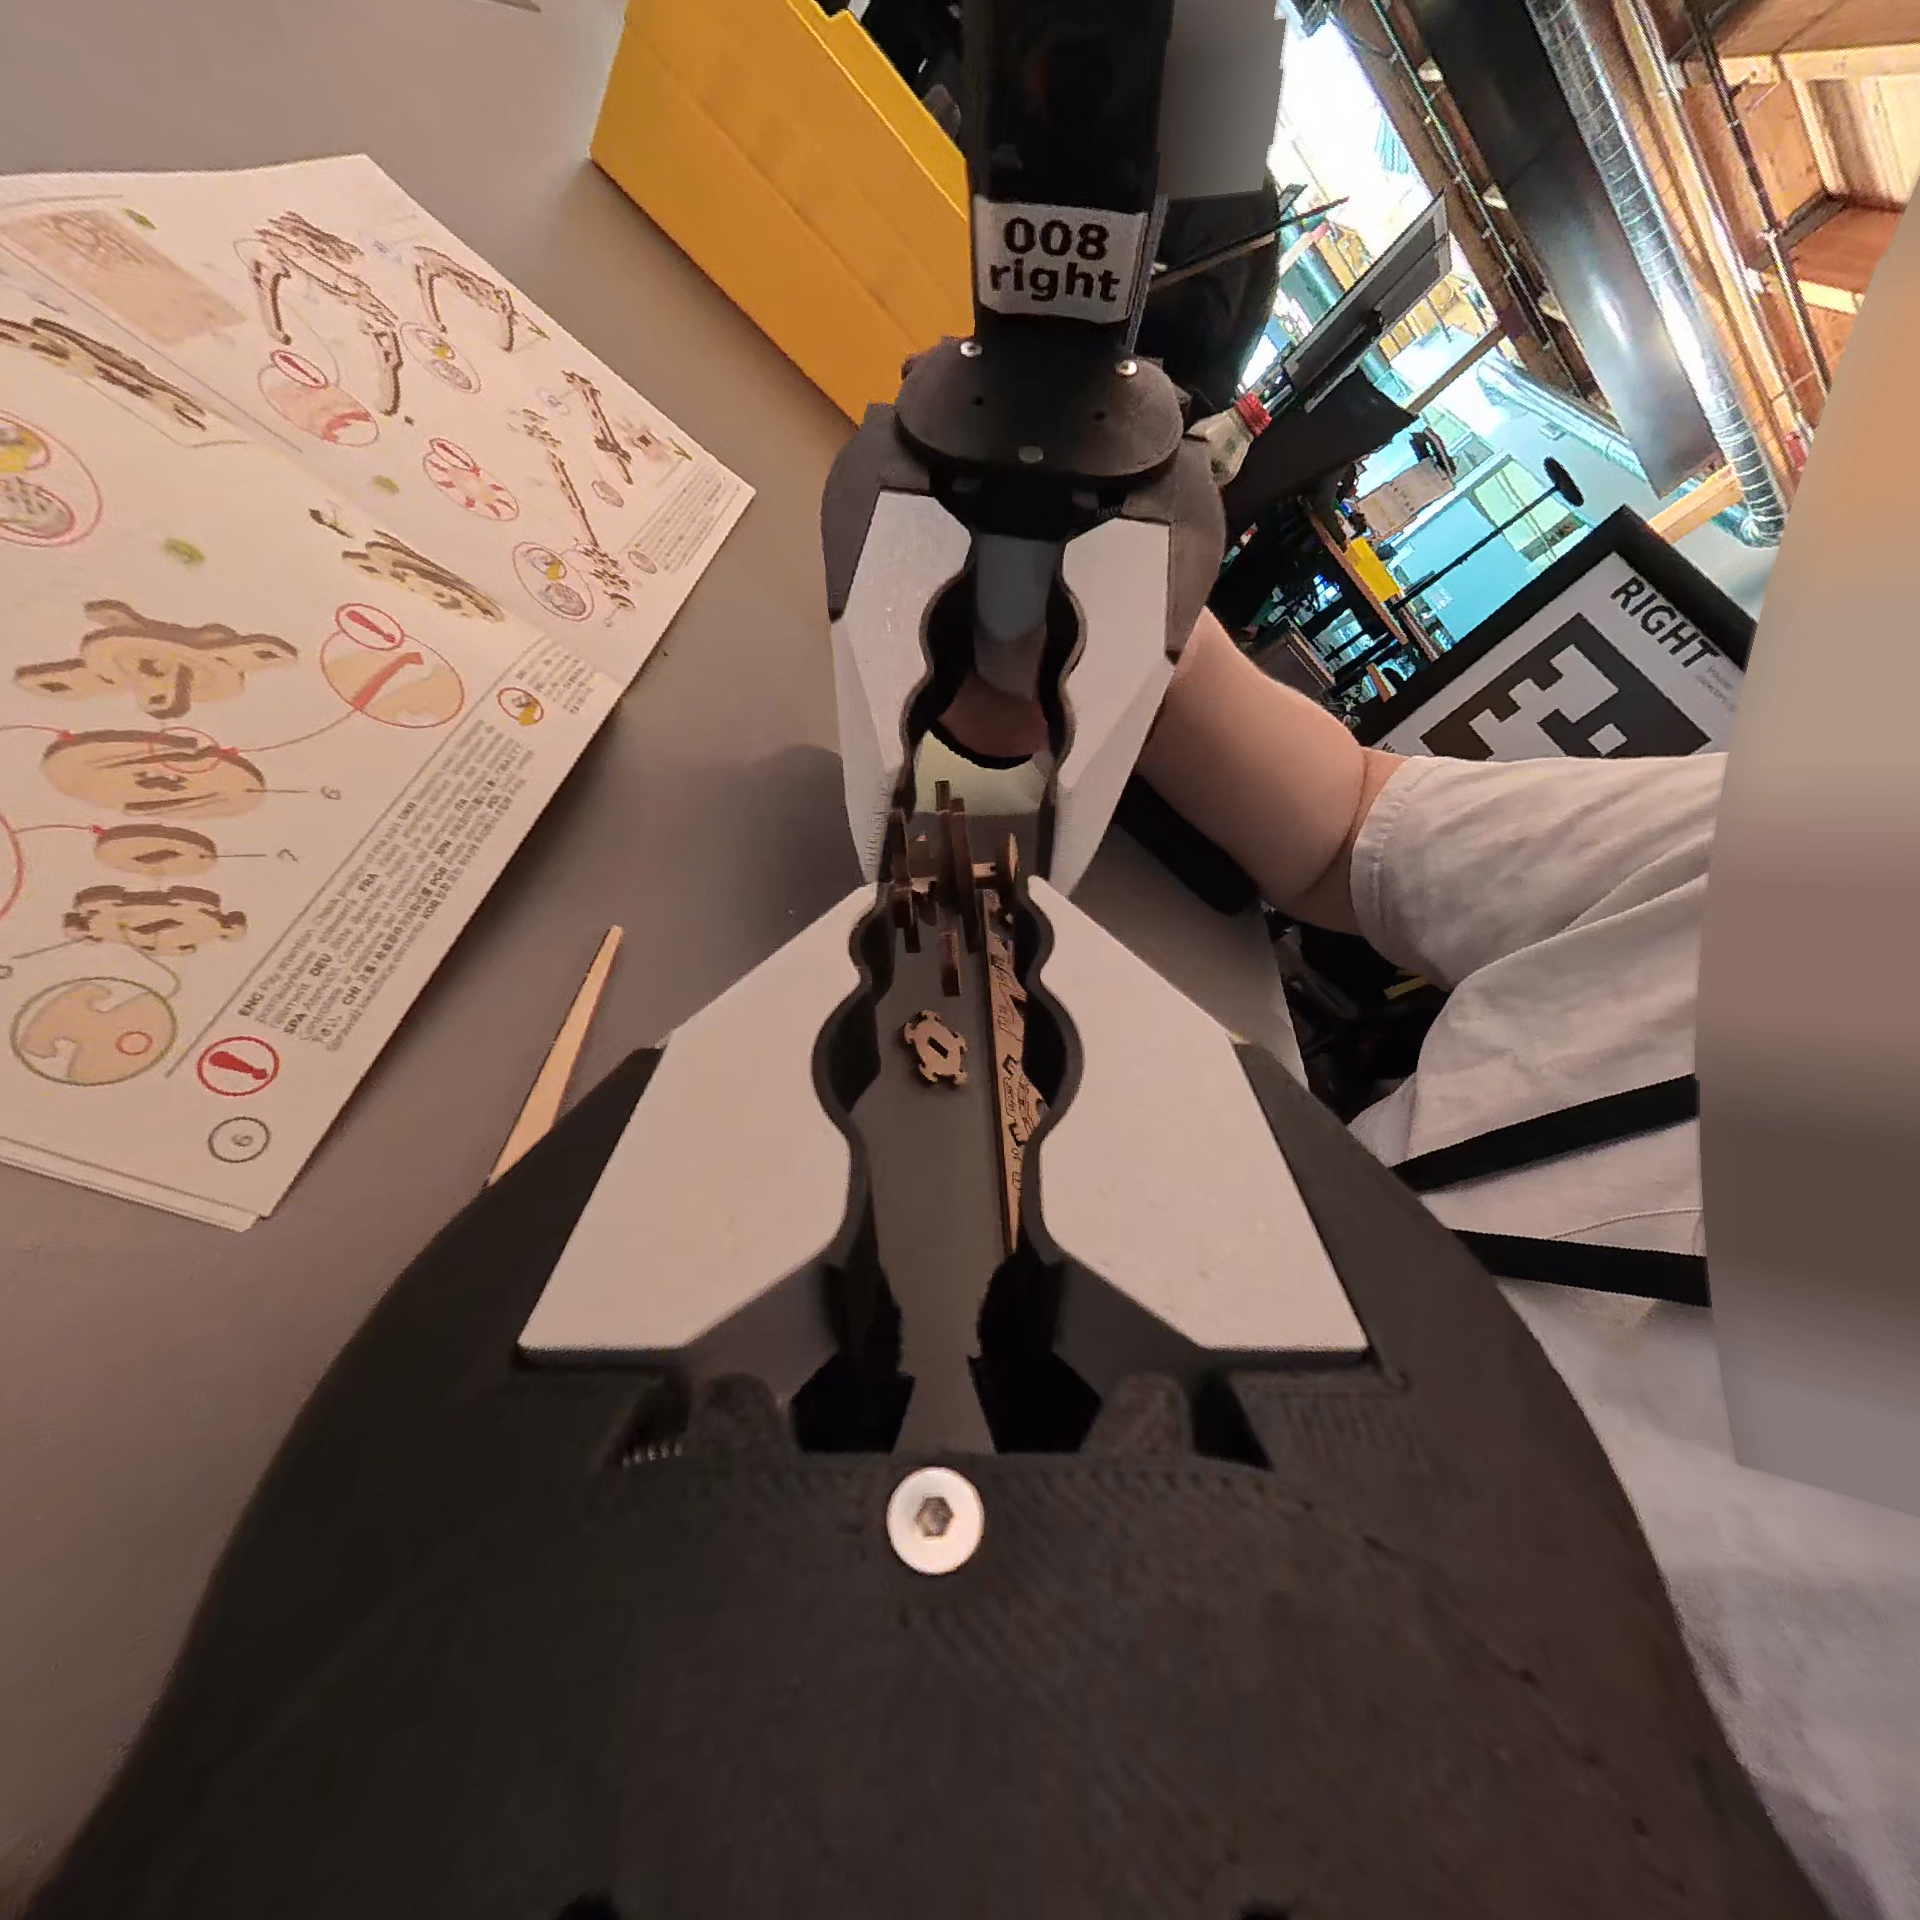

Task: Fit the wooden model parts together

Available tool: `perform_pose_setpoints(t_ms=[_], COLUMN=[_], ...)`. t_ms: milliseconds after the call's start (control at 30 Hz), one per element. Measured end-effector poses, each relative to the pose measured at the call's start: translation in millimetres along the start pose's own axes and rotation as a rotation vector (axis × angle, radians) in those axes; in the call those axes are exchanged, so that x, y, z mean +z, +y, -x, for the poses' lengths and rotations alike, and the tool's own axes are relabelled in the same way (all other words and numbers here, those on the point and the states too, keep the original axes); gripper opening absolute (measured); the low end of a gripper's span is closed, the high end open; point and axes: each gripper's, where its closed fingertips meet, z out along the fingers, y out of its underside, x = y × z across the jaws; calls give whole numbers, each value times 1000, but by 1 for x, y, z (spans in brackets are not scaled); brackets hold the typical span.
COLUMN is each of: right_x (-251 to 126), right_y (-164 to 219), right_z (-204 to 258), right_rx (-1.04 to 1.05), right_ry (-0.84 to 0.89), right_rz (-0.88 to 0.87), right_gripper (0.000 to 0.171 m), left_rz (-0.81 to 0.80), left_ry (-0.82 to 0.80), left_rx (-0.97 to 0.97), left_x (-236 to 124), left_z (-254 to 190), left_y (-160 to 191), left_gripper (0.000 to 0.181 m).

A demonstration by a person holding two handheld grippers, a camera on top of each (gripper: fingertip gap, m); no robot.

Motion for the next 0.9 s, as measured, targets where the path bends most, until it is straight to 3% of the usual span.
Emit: perform_pose_setpoints(t_ms=[600, 900], right_x=[4, 2], right_y=[9, 7], right_z=[3, 5], right_rx=[6, -73], right_ry=[-7, 35], right_rz=[66, 79], right_gripper=[25, 26], left_rz=[56, 52], left_ry=[-10, -60], left_rx=[64, 205], left_x=[3, 2], left_z=[-5, -9], left_y=[8, 5], left_gripper=[20, 20])
